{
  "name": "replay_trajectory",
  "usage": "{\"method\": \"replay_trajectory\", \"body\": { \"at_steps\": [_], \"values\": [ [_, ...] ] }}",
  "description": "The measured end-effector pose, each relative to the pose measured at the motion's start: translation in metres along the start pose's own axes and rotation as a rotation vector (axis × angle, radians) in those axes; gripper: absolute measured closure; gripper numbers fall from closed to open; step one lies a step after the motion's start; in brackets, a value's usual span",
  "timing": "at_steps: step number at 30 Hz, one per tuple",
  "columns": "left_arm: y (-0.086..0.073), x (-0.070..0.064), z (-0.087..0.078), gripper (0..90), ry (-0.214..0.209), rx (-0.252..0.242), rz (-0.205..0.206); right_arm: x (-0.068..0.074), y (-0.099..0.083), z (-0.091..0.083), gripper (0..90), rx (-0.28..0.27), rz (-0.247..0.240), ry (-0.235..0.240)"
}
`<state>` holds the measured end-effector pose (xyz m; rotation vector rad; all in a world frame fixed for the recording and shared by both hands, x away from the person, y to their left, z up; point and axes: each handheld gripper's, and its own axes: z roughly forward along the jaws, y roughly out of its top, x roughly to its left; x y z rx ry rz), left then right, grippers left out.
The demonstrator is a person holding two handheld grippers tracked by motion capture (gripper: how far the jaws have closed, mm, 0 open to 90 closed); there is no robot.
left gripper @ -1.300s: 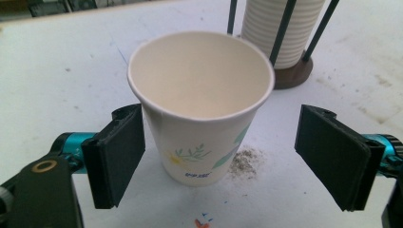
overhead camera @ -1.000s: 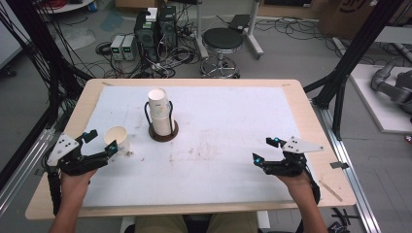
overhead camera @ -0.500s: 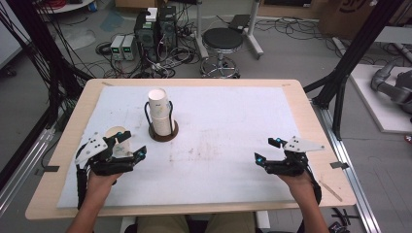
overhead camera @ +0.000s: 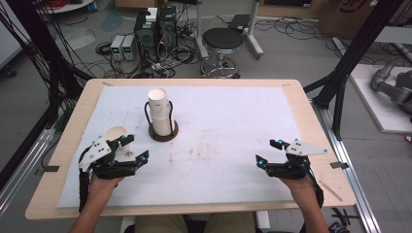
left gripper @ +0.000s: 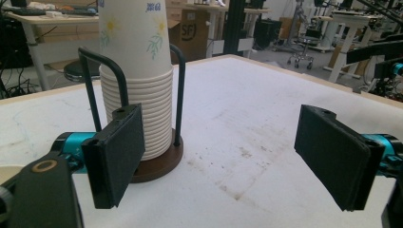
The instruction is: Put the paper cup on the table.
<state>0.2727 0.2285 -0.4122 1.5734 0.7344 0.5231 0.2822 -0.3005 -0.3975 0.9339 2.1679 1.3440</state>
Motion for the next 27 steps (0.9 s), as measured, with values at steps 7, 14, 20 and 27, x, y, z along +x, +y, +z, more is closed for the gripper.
{"method": "replay_trajectory", "body": {
  "at_steps": [7,14,20,27],
  "values": [
    [-0.0004,-0.0012,0.0014,17.4,-0.002,0.009,0.011,0.0017,0.0001,0.0,20.6,-0.003,-0.003,0.004],
    [-0.002,-0.0018,0.0033,17.5,-0.006,0.017,0.011,0.0012,-0.0007,-0.0006,20.6,-0.003,0.0,0.004],
    [-0.0022,-0.0026,0.0039,17.7,-0.009,0.023,0.019,0.0003,-0.0011,-0.0008,20.6,-0.004,-0.005,0.0],
    [-0.0036,-0.0017,0.0052,17.7,-0.009,0.029,0.018,-0.0021,-0.0016,-0.001,20.6,-0.01,-0.006,-0.002]
  ]
}}
